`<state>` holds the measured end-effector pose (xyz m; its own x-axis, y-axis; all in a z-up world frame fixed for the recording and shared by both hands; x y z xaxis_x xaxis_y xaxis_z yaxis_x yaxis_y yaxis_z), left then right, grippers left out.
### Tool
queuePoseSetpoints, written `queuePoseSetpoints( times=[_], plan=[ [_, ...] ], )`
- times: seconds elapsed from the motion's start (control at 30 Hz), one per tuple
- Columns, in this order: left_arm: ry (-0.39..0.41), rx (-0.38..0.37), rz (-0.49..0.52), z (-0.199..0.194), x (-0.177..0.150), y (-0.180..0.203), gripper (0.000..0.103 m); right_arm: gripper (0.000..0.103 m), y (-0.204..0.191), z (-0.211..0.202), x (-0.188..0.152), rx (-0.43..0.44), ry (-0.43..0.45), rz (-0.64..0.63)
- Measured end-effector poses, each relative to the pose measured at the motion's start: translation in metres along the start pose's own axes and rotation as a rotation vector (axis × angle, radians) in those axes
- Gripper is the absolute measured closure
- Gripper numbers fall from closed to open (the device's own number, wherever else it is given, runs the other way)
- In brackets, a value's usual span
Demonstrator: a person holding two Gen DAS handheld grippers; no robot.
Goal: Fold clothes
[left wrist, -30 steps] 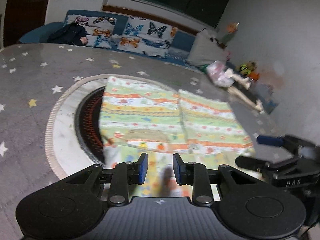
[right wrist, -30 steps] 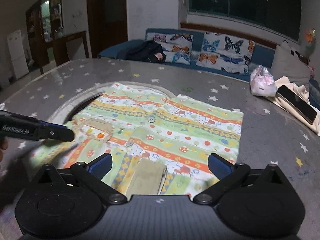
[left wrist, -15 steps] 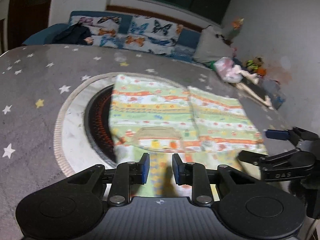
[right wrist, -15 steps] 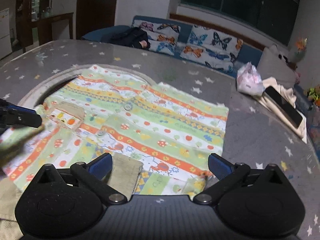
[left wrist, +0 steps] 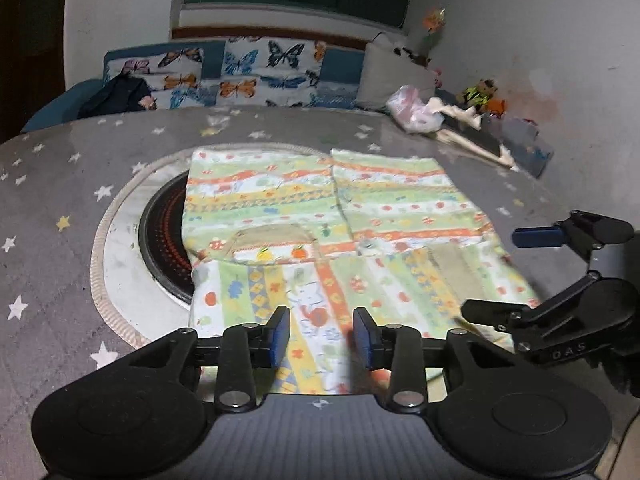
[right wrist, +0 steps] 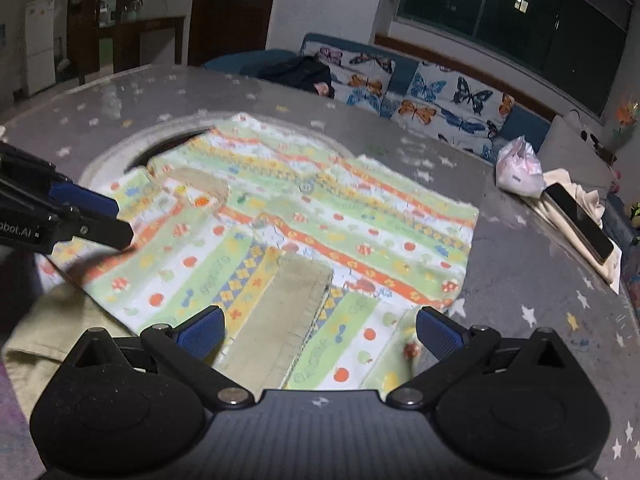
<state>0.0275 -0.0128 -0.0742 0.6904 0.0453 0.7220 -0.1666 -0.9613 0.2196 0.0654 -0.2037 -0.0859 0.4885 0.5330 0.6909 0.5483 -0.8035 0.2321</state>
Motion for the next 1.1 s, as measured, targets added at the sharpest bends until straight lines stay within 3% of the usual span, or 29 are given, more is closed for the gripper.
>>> queuePoseSetpoints(
  times=[0.27, 0.5, 0.7, 1.1],
  plan=[
    [-0.028, 0.033, 0.089, 0.001, -0.015, 0.016, 0.057, 0.0, -0.002, 0.005, -0.01, 0.028, -0.034, 0.003],
    [-0.014, -0.037, 0.032, -0.029, -0.003, 0.019, 0.054, 0.001, 0.011, -0.017, -0.003, 0.058, 0.025, 0.041],
    [-0.113, -0.054, 0.012, -0.042, -0.023, 0.024, 0.054, 0.008, 0.016, -0.037, -0.003, 0.081, 0.051, 0.01],
    [-0.282, -0.092, -0.135, -0.041, -0.056, 0.033, 0.056, 0.017, 0.012, -0.062, -0.009, 0.081, 0.06, -0.072]
  ],
)
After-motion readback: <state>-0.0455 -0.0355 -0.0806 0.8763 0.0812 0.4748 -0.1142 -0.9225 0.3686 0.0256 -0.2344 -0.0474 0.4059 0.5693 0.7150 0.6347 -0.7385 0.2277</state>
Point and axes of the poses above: each gripper's, at about its wrist camera, not at the fingertips, and z roughly the way its jaws point, y to its right, x to its top, the point moved 7 cm from there along z, roughly the way its jaws point, and after that the axes turned 5 degrees about -z, right-handed, at the moved point
